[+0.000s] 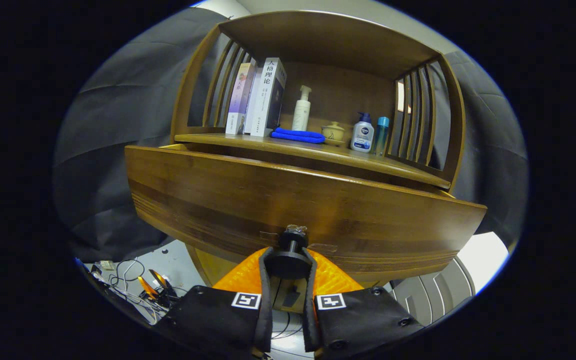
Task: Pull open the drawer, take out the items inside it, and place them on the countertop above the cabinet.
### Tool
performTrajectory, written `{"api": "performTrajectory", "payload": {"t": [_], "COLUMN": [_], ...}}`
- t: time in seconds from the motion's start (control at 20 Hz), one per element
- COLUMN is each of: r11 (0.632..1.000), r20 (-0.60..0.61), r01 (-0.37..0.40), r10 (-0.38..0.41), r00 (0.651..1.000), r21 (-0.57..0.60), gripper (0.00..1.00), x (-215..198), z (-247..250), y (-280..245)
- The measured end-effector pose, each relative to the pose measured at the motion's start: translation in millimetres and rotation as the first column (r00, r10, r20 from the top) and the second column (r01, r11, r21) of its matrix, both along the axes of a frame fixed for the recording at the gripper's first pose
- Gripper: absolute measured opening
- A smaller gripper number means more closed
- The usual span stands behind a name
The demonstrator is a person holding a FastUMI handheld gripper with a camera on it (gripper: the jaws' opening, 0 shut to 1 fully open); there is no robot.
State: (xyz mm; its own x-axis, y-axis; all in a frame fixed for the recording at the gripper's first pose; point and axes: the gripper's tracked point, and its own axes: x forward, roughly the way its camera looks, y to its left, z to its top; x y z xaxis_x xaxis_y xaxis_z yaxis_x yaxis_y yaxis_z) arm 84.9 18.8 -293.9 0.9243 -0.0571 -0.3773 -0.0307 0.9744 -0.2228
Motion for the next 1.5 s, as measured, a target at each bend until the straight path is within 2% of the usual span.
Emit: {"api": "performTrajectory", "payload": {"t": [0.45, 0.65, 1.3, 1.4, 1.5], "r11": [1.0, 0.997, 0.998, 0.998, 0.996], "r20": [-0.011, 0.002, -0.035, -0.044, -0.074], "r01": [-0.021, -0.058, -0.068, -0.064, -0.083], "r10": [0.021, 0.058, 0.068, 0.064, 0.084], "r00": [1.0, 0.998, 0.997, 0.997, 0.994], "r21": [-0.013, -0.042, -0.009, -0.003, 0.014], "gripper": [0.27, 0.27, 0.27, 0.32, 0.55], "x": [-44, -57, -74, -73, -76], "z": [-4, -4, -7, -6, -9], "y": [8, 12, 16, 17, 21]}}
